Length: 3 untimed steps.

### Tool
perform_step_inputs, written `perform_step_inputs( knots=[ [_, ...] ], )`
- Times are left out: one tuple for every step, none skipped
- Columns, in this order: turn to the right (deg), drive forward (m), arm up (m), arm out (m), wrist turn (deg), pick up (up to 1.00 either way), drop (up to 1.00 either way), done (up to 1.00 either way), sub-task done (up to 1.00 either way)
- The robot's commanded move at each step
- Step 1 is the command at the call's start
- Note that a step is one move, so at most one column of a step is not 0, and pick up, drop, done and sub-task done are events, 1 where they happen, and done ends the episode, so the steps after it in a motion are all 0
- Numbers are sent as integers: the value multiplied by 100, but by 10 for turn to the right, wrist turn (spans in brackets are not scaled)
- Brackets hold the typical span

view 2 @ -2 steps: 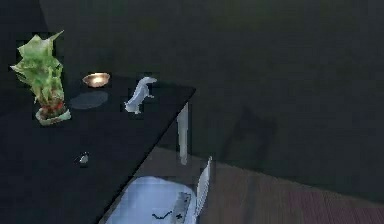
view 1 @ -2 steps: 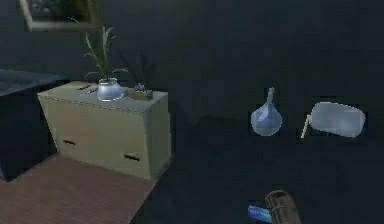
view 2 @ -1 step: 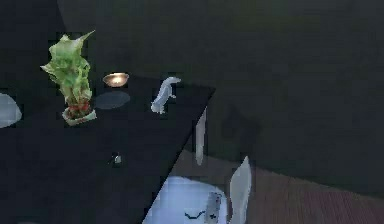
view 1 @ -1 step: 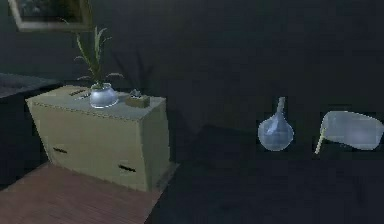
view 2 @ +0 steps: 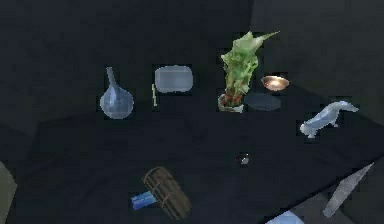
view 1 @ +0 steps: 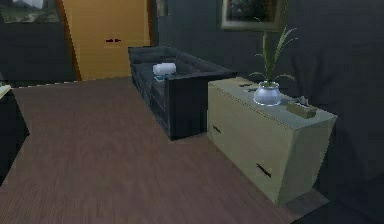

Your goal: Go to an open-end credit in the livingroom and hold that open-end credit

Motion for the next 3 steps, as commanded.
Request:
perform_step_inputs(
  knots=[
    [-120,0,0,0,0,0,0,0,0],
    [0,0,50,0,0,0,0,0,0],
    [0,0,36,0,0,0,0,0,0]
  ],
)
